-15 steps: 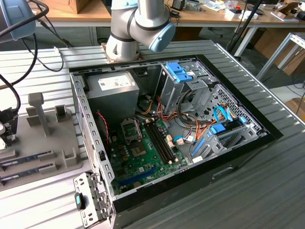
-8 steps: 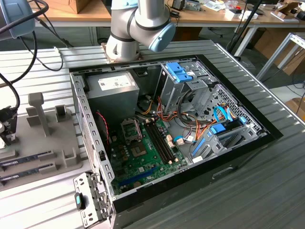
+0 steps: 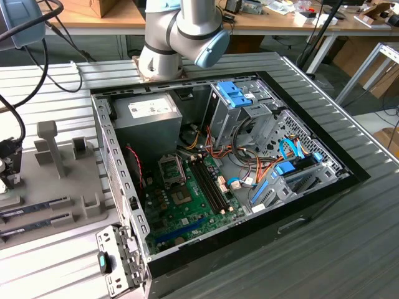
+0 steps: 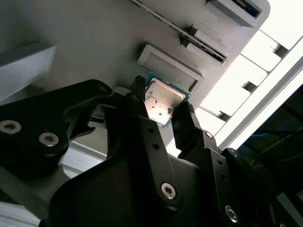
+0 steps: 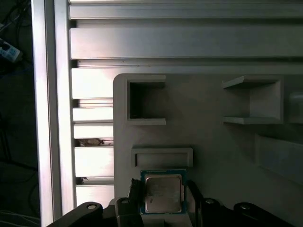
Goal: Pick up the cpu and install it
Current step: 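Pick up the cpu and move it towards the insertion slot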
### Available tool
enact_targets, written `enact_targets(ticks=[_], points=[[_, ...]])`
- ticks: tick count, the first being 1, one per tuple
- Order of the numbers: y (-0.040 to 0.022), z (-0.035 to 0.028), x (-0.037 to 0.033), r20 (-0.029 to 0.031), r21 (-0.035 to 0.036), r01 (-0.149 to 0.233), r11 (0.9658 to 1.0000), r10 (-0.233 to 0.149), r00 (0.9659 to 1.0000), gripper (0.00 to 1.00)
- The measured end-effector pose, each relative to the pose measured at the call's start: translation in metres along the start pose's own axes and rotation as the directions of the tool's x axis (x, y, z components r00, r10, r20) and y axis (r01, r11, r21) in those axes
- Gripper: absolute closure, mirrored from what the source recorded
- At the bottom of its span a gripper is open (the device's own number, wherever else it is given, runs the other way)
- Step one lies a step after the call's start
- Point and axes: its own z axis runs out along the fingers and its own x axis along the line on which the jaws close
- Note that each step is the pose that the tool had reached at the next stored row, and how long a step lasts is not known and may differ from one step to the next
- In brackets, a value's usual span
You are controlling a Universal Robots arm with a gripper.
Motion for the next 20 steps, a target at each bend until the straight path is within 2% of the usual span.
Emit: enact_targets(ticks=[20], points=[[-0.0005,-0.0081,-0.0003,0.0,0.0,0.0,1.0,0.0,1.0,0.53]])
